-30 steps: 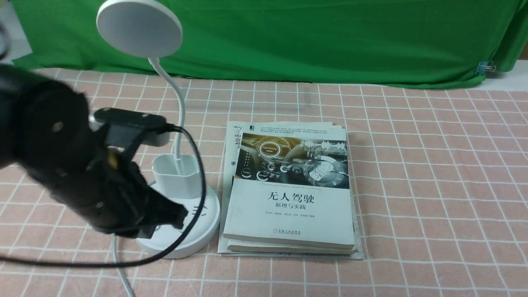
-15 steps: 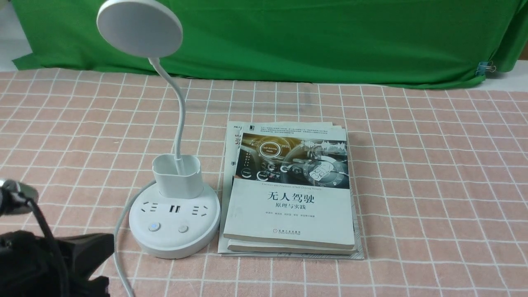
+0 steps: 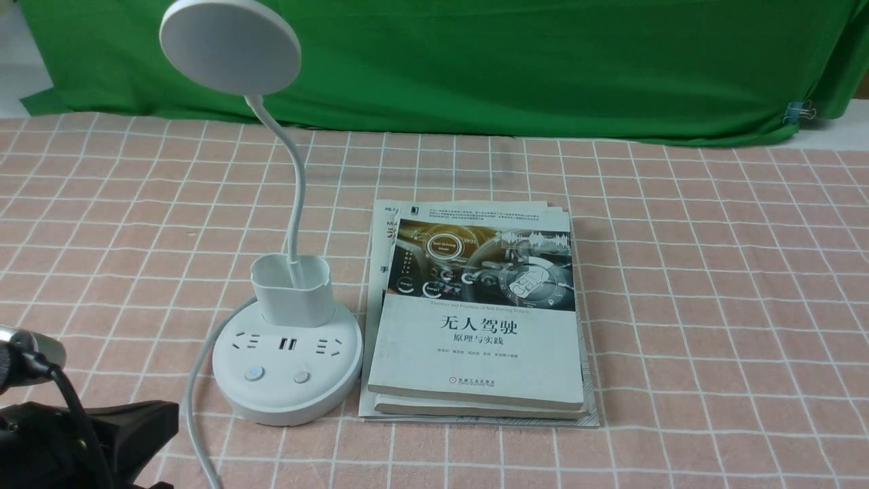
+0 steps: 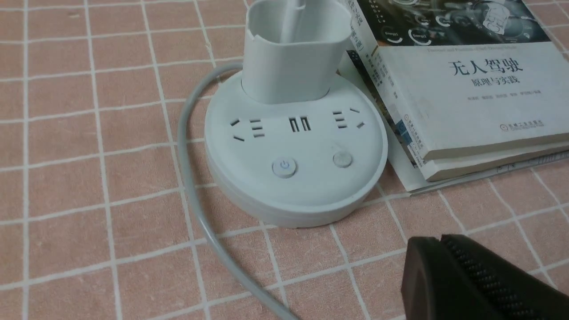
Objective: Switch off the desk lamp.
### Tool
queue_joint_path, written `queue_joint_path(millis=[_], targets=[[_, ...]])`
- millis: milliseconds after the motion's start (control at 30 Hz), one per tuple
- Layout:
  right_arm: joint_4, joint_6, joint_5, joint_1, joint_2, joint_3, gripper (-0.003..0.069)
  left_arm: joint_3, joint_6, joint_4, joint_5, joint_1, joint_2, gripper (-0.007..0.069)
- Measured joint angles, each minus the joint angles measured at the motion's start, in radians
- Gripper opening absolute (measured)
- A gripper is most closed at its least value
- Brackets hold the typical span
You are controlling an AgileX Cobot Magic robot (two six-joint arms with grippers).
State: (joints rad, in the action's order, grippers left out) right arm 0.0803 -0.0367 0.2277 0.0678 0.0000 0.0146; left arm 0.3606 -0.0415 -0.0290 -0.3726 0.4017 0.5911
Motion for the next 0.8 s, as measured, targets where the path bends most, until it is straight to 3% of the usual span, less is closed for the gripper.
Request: queue_joint_path(millis=[167,567,800], targets=[[0.0,0.0,0.0,0.0,0.0,0.0,0.024,-0.052,0.008,0.035,0.103,-0.051,-0.11,0.0006],[0.0,0.0,0.0,0.0,0.0,0.0,0.024,-0.35,0.069,-0.106,0.16,-0.401,-0.517,0.0006],[0.0,0.0,0.0,0.0,0.0,0.0,0.024,-0.367,0.078,-0.122,0.082,-0.421,-0.587,0.0006]])
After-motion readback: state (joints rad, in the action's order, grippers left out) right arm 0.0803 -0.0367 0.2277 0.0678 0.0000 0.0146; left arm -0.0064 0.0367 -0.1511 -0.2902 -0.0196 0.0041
